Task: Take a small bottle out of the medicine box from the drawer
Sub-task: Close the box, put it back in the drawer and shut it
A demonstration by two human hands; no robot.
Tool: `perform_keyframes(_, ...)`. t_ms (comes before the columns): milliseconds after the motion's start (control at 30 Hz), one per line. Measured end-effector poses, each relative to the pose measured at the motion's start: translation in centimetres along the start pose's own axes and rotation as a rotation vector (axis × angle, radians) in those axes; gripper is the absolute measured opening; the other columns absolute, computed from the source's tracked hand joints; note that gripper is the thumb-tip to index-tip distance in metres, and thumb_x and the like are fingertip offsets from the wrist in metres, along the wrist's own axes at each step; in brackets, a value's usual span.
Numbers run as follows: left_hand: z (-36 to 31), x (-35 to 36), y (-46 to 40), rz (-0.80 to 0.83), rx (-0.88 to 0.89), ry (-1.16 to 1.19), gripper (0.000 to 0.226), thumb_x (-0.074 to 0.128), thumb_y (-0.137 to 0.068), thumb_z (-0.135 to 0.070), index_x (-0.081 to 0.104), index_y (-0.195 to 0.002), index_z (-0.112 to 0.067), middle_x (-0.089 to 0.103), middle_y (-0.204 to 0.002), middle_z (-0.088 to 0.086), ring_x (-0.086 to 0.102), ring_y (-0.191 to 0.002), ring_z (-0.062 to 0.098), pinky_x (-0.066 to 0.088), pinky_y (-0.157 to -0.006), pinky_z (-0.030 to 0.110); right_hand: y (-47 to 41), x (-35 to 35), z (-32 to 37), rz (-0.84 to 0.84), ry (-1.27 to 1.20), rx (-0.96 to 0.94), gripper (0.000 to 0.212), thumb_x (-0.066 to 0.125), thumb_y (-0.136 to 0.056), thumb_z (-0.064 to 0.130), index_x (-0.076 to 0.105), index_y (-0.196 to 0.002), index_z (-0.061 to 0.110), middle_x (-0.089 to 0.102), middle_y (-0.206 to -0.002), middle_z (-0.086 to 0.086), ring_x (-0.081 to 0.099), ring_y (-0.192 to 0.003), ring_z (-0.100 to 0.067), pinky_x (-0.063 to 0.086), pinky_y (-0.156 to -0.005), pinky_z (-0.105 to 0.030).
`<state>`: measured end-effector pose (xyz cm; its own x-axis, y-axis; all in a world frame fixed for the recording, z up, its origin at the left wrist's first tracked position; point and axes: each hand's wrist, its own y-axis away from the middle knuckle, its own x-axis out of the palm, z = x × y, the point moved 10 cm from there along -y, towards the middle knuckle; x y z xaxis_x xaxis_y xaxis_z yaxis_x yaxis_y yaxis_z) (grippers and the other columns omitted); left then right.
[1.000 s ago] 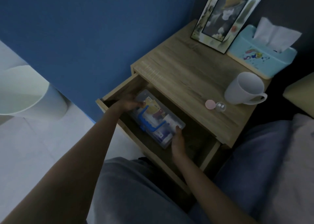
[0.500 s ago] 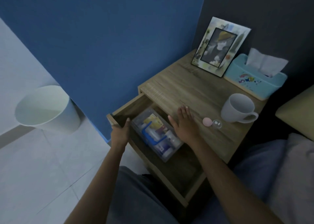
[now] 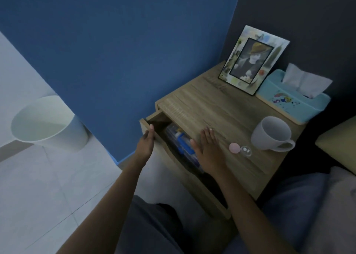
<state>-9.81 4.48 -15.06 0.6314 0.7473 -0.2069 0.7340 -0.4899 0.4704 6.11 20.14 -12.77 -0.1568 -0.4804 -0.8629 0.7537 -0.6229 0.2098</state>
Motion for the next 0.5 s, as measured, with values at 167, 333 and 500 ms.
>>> perform_keyframes(167,-1.4,2.5,-2.1,0.070,0.032,-0.058,0.085,0.020,-0.090,-0.071,0.032,-0.151,-0.013,0.034,-0.157,0.011,0.032,-0.145,0.027,0.024,-0.120,0.048,0.1,0.0,0.2,-0.030,0.017,-0.021,0.103,-0.004,-0.075,0.076,0.003,-0.154,0.010,-0.002,-0.164,-0.004,-0.008,-0.150,-0.016,-0.002,-0.121,-0.032)
perform_keyframes(333,-2.4,4.2,-3.6,0.127,0.039,-0.028,0.103,0.020,-0.076,-0.086,0.033,-0.151,-0.017,0.035,-0.157,0.008,0.033,-0.145,0.024,0.024,-0.121,0.045,0.0,0.3,0.2,-0.036,0.058,-0.022,0.089,0.007,-0.088,0.068,0.001,-0.154,0.009,-0.004,-0.163,-0.005,-0.009,-0.150,-0.016,-0.005,-0.119,-0.030)
perform_keyframes(500,-3.6,5.9,-4.2,0.214,0.091,0.035,0.122,0.020,-0.059,-0.097,0.028,-0.152,-0.019,0.032,-0.159,0.005,0.029,-0.147,0.020,0.019,-0.123,0.044,-0.3,0.6,-0.1,-0.013,0.075,-0.013,0.081,0.015,-0.094,0.062,0.001,-0.154,0.011,-0.005,-0.164,-0.004,-0.010,-0.150,-0.016,-0.005,-0.120,-0.032)
